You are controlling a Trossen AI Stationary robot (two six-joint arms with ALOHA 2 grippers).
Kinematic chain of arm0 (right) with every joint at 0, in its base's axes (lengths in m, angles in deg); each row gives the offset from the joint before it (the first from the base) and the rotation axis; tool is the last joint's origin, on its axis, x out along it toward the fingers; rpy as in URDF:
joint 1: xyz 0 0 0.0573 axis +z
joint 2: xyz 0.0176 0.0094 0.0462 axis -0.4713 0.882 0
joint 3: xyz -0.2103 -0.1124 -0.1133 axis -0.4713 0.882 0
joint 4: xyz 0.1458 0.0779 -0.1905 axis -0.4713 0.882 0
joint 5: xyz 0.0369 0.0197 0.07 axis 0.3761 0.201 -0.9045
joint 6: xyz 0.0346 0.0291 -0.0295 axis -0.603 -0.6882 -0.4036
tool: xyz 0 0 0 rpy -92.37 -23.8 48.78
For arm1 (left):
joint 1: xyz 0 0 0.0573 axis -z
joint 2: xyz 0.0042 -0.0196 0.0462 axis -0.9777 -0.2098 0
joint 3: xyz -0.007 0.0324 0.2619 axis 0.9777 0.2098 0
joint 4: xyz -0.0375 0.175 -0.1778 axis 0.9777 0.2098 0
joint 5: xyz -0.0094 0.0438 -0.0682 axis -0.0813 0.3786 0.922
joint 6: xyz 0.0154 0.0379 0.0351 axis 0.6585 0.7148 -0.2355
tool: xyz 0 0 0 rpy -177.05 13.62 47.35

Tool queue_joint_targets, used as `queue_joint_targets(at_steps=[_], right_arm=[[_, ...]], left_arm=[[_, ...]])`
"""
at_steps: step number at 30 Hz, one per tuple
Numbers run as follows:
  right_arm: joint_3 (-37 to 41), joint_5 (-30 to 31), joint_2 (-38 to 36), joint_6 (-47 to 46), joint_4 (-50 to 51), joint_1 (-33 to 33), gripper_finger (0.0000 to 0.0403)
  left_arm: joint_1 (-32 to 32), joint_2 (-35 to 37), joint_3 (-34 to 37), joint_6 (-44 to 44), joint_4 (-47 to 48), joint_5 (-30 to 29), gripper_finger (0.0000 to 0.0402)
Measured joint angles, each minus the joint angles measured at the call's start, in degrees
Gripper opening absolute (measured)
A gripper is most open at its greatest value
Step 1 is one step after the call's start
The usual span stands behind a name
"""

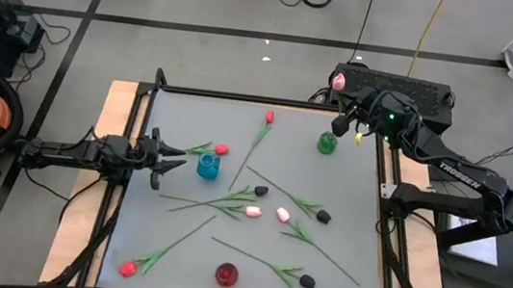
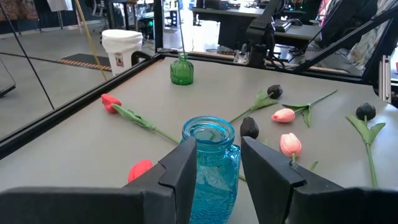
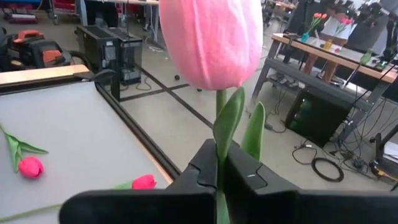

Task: Sort flowers into vase by color
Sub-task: Put the top right pink flower into the green vase

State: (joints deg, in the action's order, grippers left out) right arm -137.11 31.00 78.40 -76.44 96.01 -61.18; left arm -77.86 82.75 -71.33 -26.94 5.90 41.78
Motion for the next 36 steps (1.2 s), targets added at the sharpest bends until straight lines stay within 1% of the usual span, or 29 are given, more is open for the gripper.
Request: queue_joint_targets(at_steps=[8,25,29,36], right_arm=[[0.00,-0.01,0.68,-0.62,0.45,0.00,0.0000],[0.00,-0.25,7.12,-0.47,2.09,0.00,0.0001],[0.00,-0.29,8.07,-0.38,4.01,0.02,0.0010],[0.00,-0.53,8.17,-0.55,4.89,0.13,0.0038]], left_arm=[[0.00,-0.01,-0.01,-0.01,0.00,0.00,0.0132],[0.00,0.01,-0.01,0.00,0.01,0.00,0.0132],[-0.01,-0.01,-0.01,0.01,0.00,0.00,0.0132],[0.01,-0.01,-0.01,-0.01,0.02,0.00,0.0132]])
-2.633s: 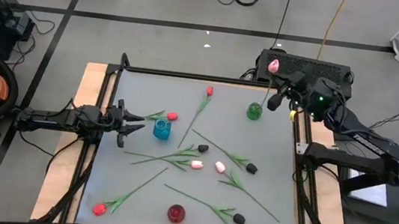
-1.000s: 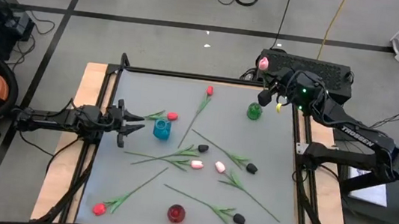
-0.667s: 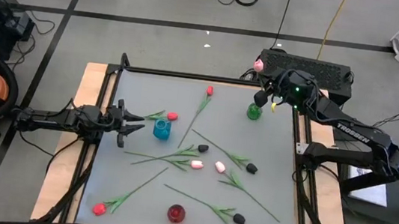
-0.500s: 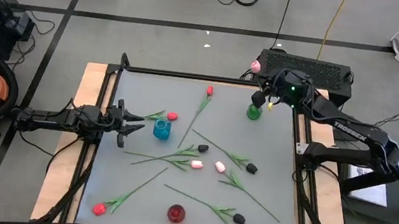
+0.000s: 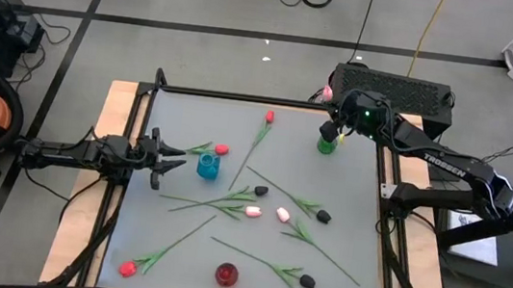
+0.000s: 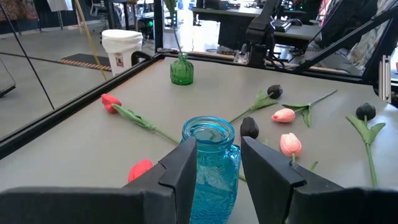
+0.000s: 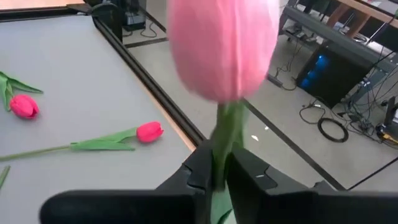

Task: Sort flowers into vase by color
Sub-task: Put the top right pink flower into the green vase

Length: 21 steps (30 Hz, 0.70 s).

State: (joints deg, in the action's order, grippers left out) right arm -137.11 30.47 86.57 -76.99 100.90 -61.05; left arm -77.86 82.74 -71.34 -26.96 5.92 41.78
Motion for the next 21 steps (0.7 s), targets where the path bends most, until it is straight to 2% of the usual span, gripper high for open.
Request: queue_joint_targets(at_steps=[7,15,21], right_arm=[[0.00,-2.94,-0.06,-0.04,-0.07,0.08,0.0094],[0.00,-2.77,-0.83,-0.04,0.27,0.42,0.0177],[0.02,-2.75,-3.16,-0.24,1.62,0.42,0.0218]], left_arm=[[-0.01,0.00,0.00,0.02,-0.02,0.01,0.0132],[-0.02,0.01,0.00,0.00,-0.01,0.00,0.0132],[0.00,0.02,0.00,0.02,0.00,0.00,0.0132]])
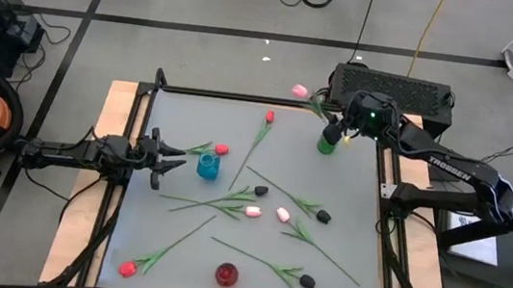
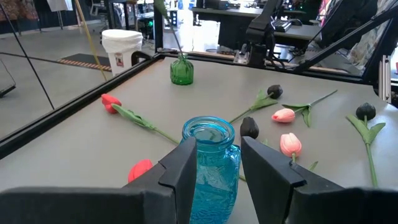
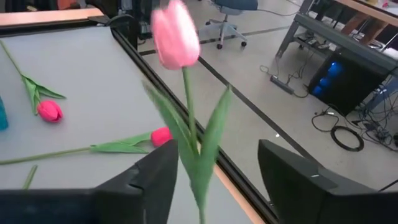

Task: Sort flowers into vase by color
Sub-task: Put the top right pink flower into the green vase, then put the right pink flower into the green vase

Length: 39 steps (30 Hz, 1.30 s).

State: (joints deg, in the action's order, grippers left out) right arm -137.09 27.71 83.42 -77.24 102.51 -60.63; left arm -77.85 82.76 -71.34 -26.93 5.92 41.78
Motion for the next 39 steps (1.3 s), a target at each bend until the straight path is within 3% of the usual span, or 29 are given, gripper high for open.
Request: queue_joint_targets(at_steps=[12,24,30,39], right_arm=[[0.00,-1.08,-7.75,-6.37,2.45,0.00,0.0244],[0.00,-17.60,-12.58,-22.42,6.45,1.18,0.0242],[0.00,-22.70,-11.83,-31.47,8.59,6.18,0.0242],[0.00,-22.67,-9.06,-38.91,9.52,18.37,0.0242]], left_arm=[[-0.02,-0.02,0.02,-0.02,-0.02,0.00,0.0132],[-0.02,0.00,0.02,0.00,-0.02,0.00,0.0132],[-0.02,-0.02,0.00,0.00,0.00,0.00,0.0132],[-0.02,0.00,0.00,0.00,-0.02,0.00,0.0132]])
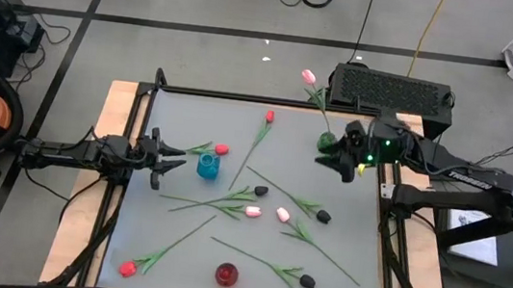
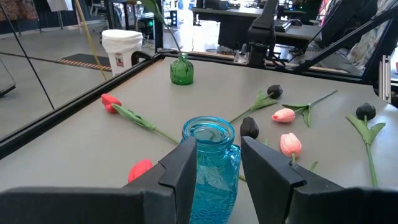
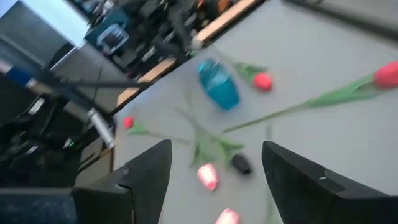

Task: Sort flowers into vase by color
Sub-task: Put the right pink flower into the green vase

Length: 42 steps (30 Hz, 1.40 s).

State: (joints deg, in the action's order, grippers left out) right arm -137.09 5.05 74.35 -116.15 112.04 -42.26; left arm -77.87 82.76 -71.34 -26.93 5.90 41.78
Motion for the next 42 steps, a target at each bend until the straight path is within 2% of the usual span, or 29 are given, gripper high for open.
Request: queue_joint_targets(at_steps=[10,24,34,42], right_arm=[[0.00,0.44,8.17,-6.99,2.09,12.48,0.0242],[0.00,0.74,22.44,-19.74,3.45,24.64,0.0242],[0.00,3.77,29.45,-29.88,10.91,28.19,0.0242],[0.00,3.52,36.41,-31.49,7.98,28.19,0.0242]], left_arm=[[0.00,-0.02,0.00,0.00,0.00,0.00,0.0132],[0.02,0.00,0.00,-0.01,0.01,0.00,0.0132],[0.00,-0.02,0.01,-0.02,0.01,0.00,0.0132],[0.01,-0.06,0.00,-0.01,0.01,0.00,0.0132]])
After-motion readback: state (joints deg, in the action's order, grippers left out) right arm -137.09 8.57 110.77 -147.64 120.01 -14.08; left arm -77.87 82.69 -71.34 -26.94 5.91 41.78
